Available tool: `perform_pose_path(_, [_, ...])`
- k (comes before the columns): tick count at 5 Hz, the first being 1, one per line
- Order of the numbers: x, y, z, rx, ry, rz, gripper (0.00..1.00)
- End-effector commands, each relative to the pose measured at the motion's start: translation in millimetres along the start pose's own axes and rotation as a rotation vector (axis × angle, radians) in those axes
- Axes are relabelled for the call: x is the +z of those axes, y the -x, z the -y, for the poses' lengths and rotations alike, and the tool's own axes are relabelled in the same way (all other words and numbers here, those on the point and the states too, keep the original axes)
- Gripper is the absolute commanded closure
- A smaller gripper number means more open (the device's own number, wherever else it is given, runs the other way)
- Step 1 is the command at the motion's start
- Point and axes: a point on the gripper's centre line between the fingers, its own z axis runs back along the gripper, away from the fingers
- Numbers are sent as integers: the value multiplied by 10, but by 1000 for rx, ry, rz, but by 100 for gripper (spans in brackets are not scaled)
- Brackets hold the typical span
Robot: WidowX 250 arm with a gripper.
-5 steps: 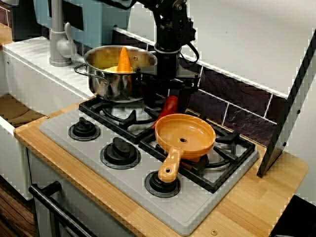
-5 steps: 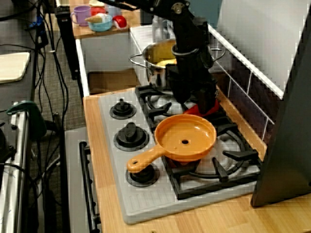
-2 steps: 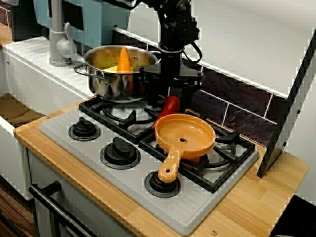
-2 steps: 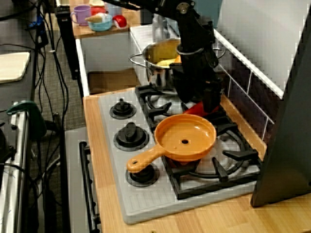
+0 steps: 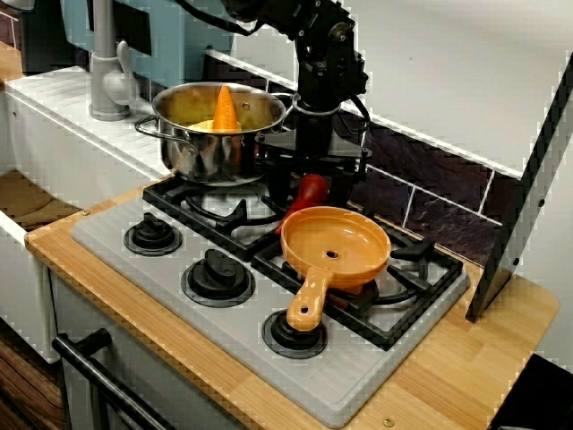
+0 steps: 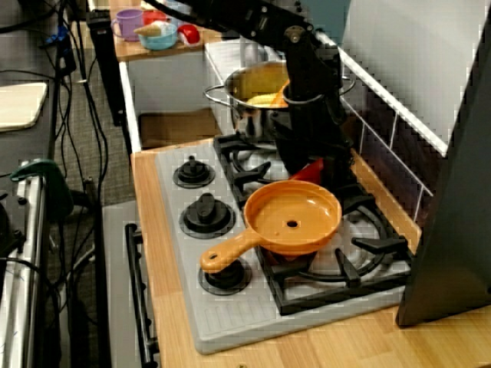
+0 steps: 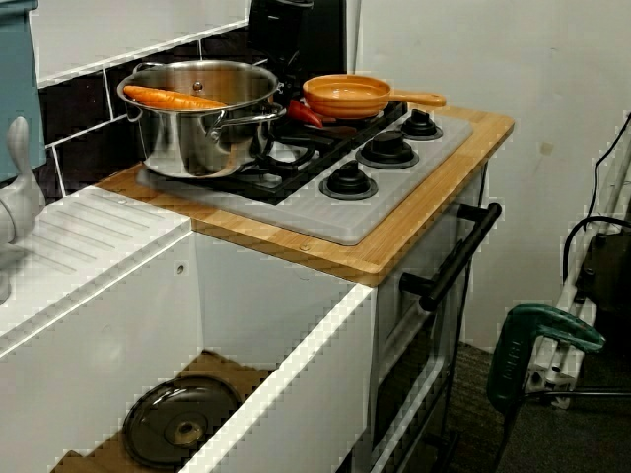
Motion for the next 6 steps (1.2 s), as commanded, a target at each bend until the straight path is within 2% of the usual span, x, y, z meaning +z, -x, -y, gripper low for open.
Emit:
perform_pose_path(1, [223, -123, 39, -14, 51, 24, 100])
perform_pose_path(3, [360, -81, -41, -26, 64, 20, 100])
perform_pose_path(5, [573, -79, -128, -26, 81, -11, 100])
perform_pose_path(6, [706, -67, -168, -32, 96, -7, 100])
